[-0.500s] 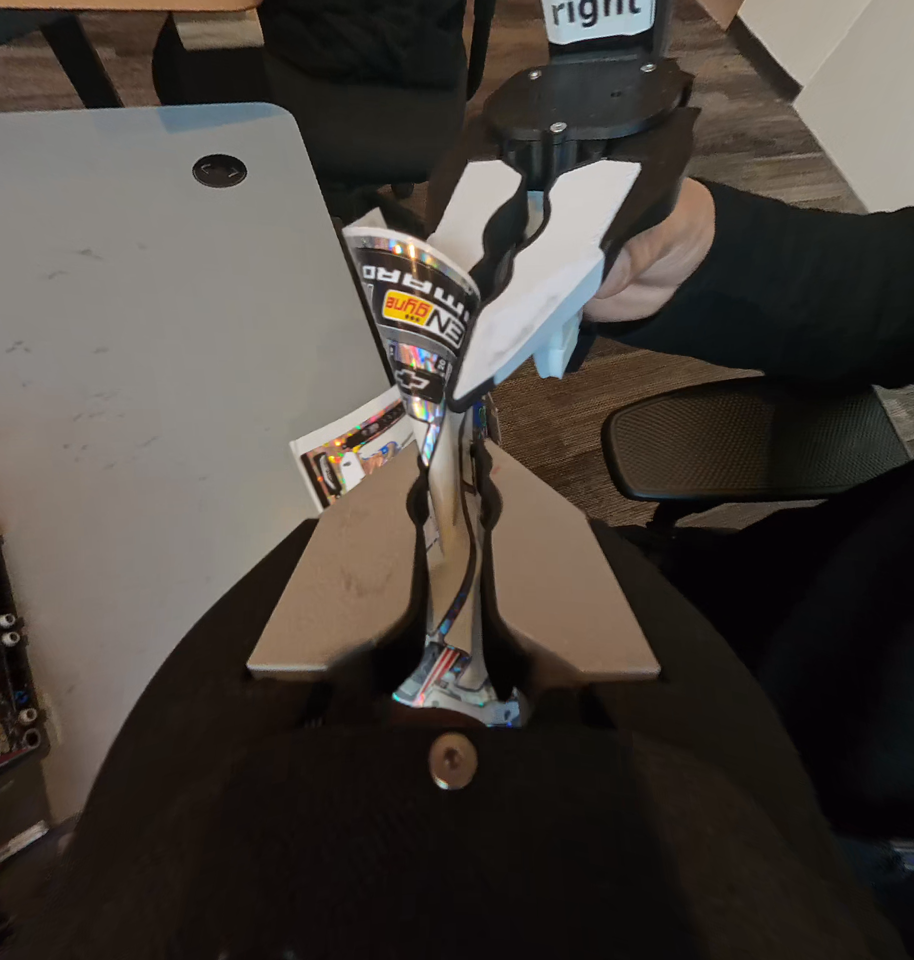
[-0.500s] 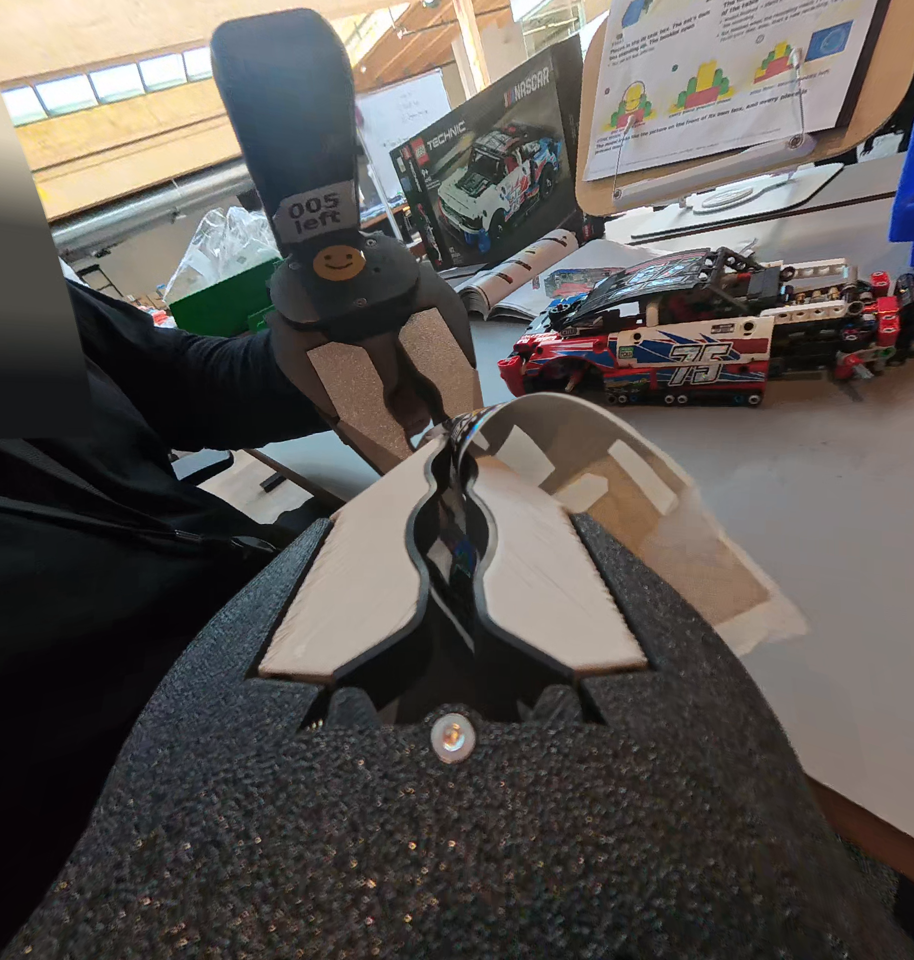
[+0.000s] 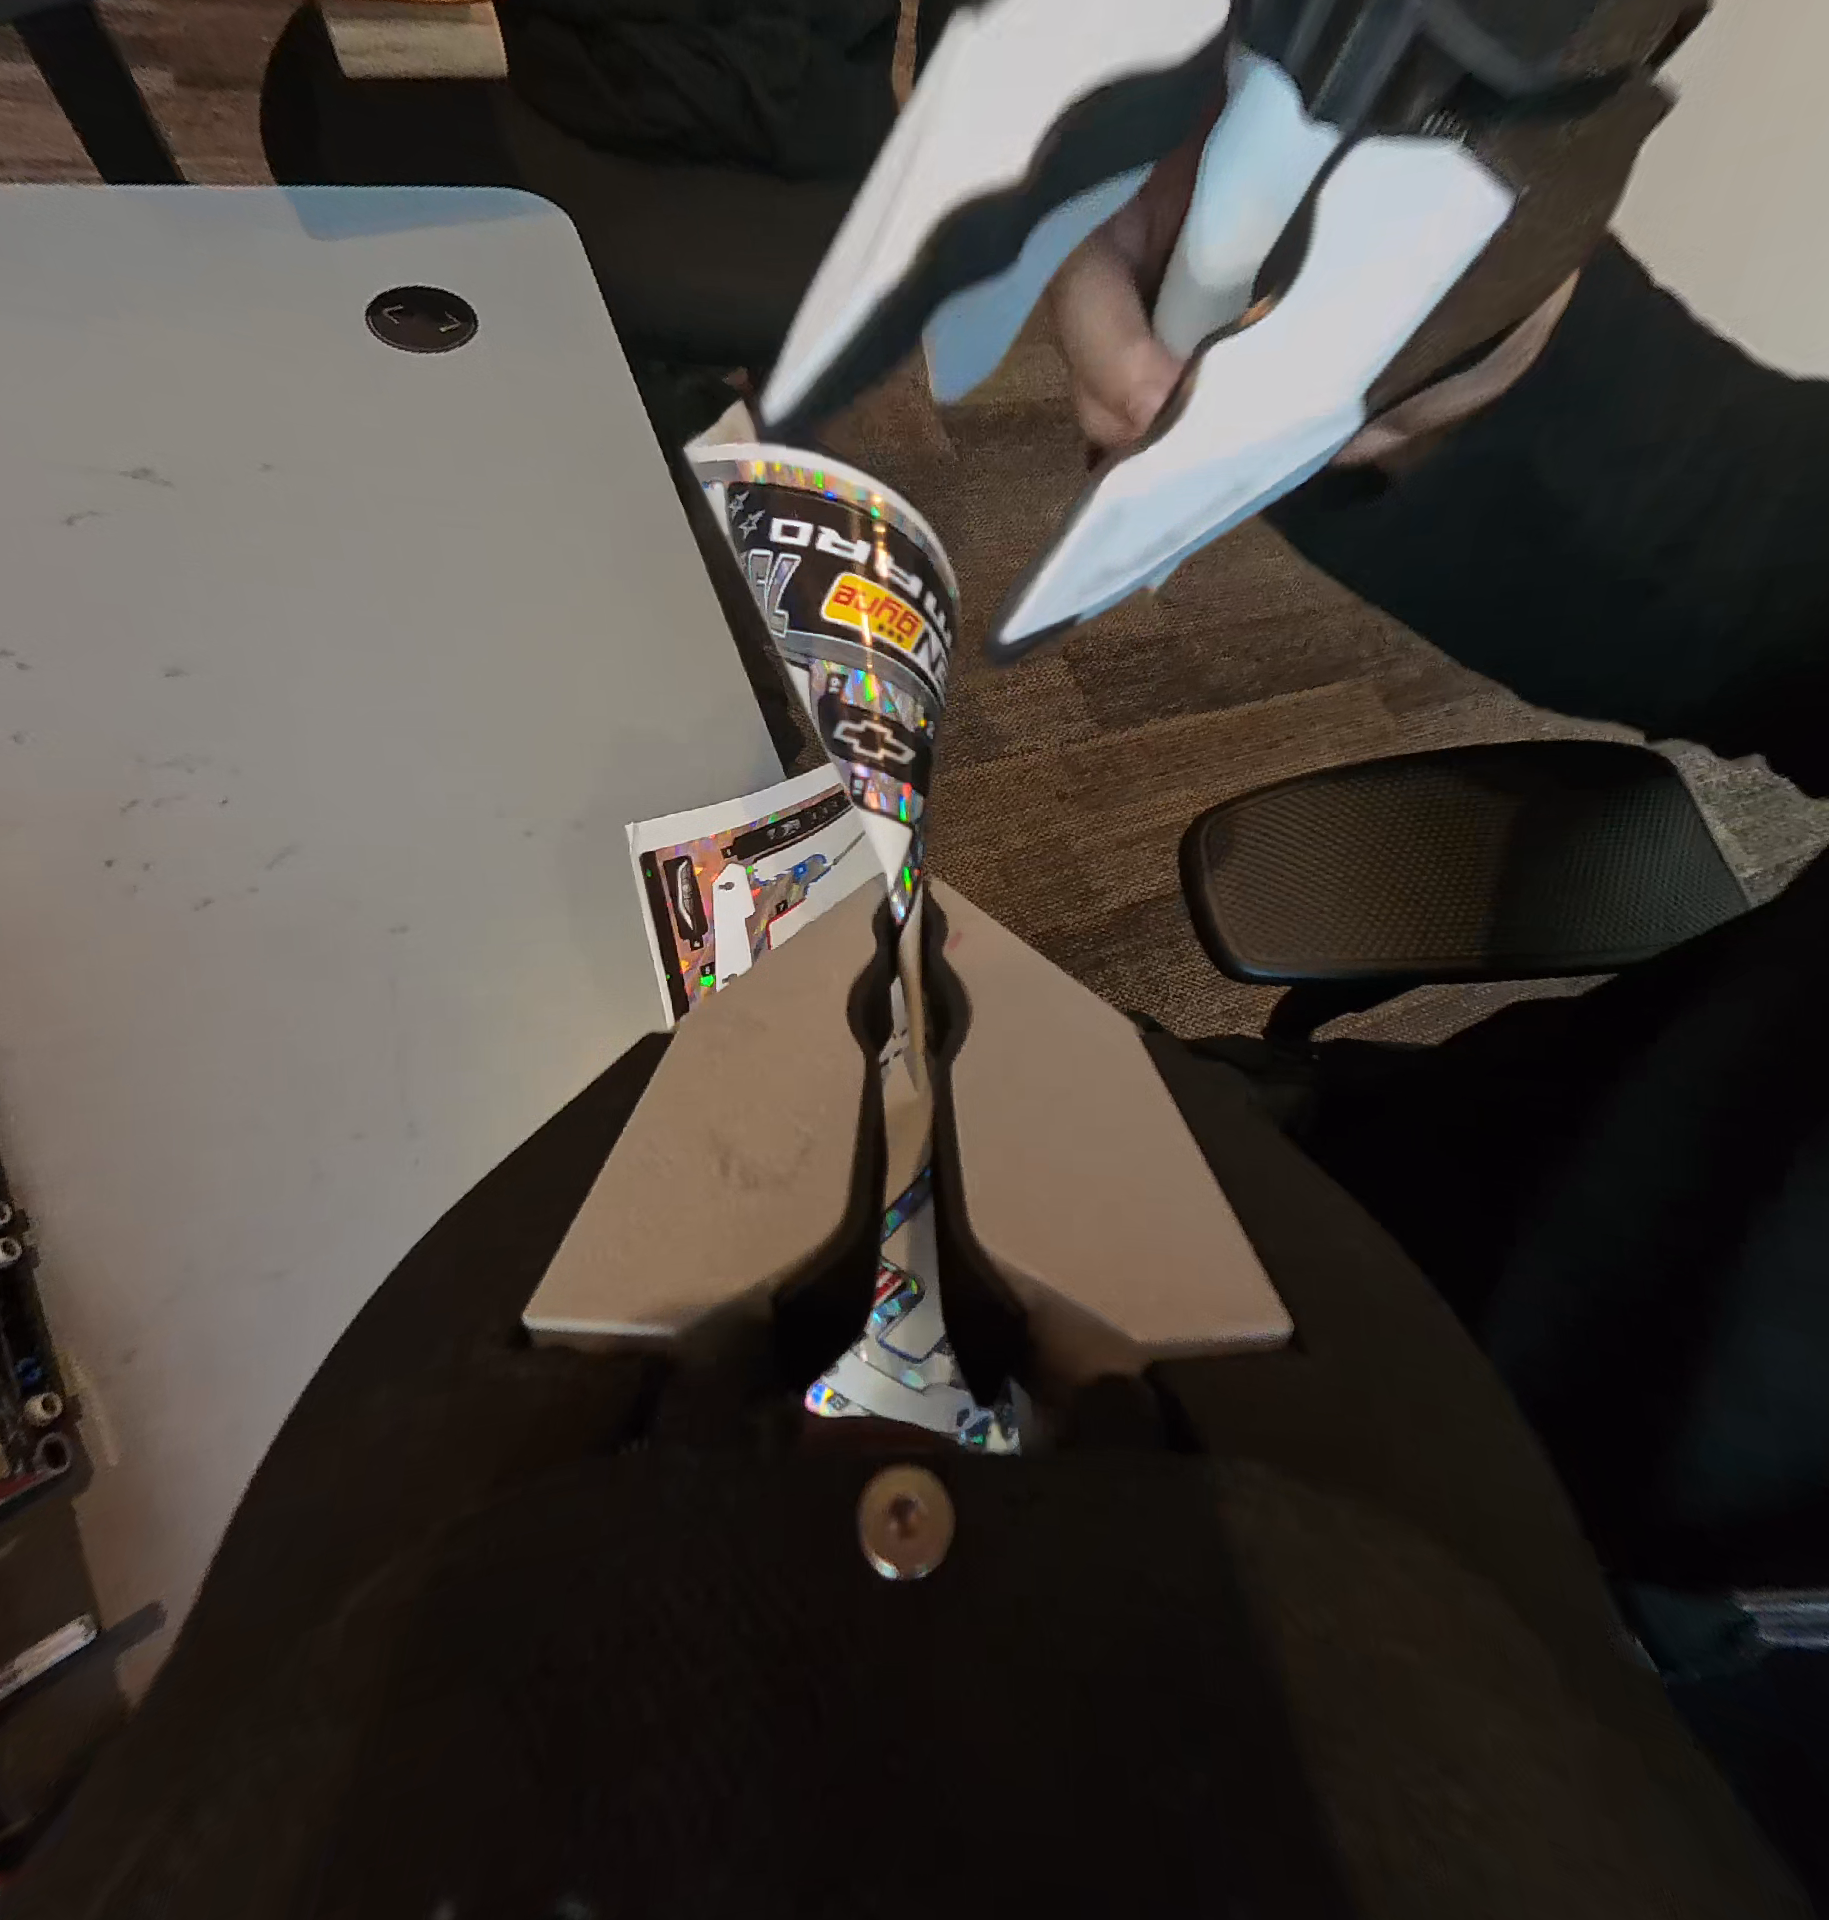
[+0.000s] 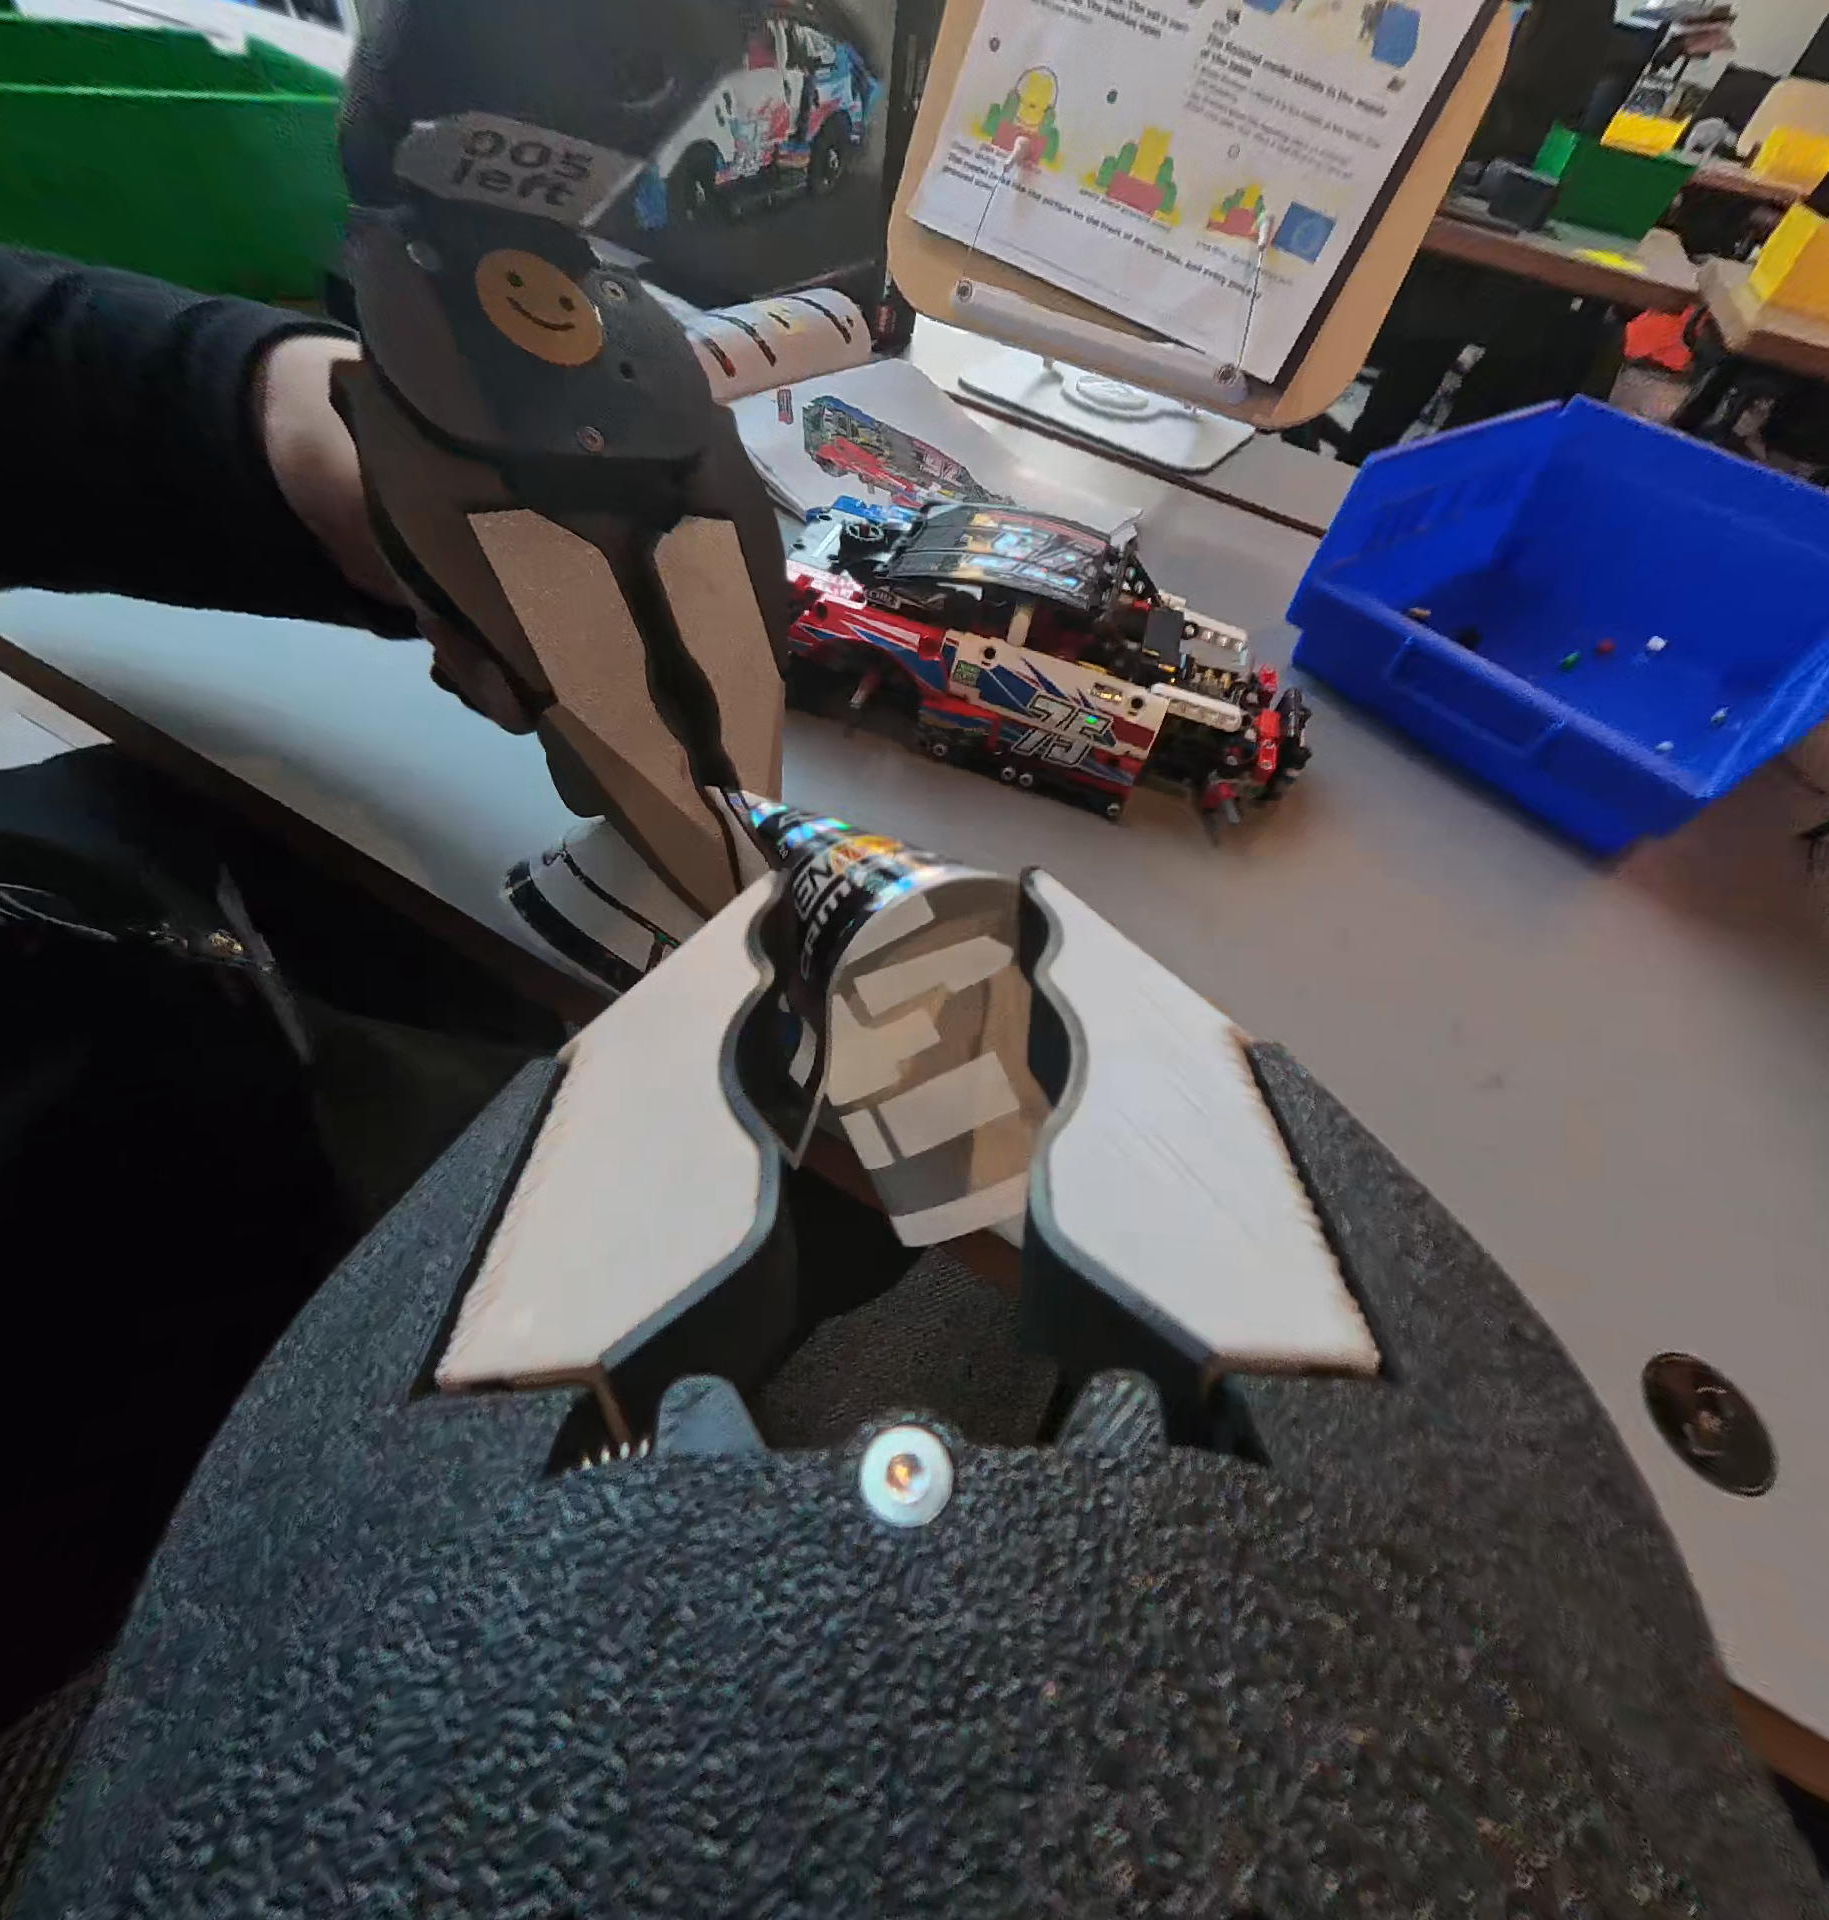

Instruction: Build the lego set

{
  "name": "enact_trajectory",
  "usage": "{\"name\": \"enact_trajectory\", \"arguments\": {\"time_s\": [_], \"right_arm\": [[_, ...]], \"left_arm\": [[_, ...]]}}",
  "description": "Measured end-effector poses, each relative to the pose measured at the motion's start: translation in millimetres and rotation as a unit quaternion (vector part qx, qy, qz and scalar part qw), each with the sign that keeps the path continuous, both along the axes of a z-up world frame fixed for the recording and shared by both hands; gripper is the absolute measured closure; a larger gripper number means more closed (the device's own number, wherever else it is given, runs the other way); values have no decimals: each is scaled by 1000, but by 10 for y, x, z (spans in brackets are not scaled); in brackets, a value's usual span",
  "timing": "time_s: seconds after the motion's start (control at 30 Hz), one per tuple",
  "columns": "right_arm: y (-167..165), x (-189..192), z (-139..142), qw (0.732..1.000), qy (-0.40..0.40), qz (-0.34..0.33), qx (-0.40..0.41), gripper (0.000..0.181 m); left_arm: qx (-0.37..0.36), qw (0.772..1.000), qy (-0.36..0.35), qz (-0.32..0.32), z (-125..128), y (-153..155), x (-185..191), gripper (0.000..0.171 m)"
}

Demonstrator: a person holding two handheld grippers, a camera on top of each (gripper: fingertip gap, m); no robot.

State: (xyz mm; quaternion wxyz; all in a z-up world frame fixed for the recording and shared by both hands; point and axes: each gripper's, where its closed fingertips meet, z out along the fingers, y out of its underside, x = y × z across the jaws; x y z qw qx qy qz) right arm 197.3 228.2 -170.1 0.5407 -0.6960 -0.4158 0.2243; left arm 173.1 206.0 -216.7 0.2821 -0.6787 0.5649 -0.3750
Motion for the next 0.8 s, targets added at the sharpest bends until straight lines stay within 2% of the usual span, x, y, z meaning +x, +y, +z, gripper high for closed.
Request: {"name": "enact_trajectory", "arguments": {"time_s": [0.03, 0.1, 0.27, 0.4, 0.53, 0.63, 0.8], "right_arm": [[-12, -21, 49, 1000, -6, 12, 9, 130], [-25, -95, 94, 999, -27, 35, 22, 130], [11, -241, -200, 992, -99, 76, -3, 135], [-72, -328, -190, 991, -56, 119, -30, 153], [-74, -345, -210, 986, 2, 135, -95, 158], [-94, -353, -211, 982, 25, 145, -118, 161], [-90, -366, -208, 981, 32, 147, -122, 165]], "left_arm": [[0, 1000, 6, -3, -13, -1, -11, 171], [2, 1000, 9, -9, -14, -6, -15, 171], [3, 1000, -6, -22, 82, -67, 4, 171], [-20, 999, -20, -23, 101, -85, -30, 171], [-20, 999, -30, -21, 129, -79, -48, 168], [9, 1000, -27, -9, 165, -20, -65, 156], [20, 999, -46, -6, 264, 1, -52, 161]]}}
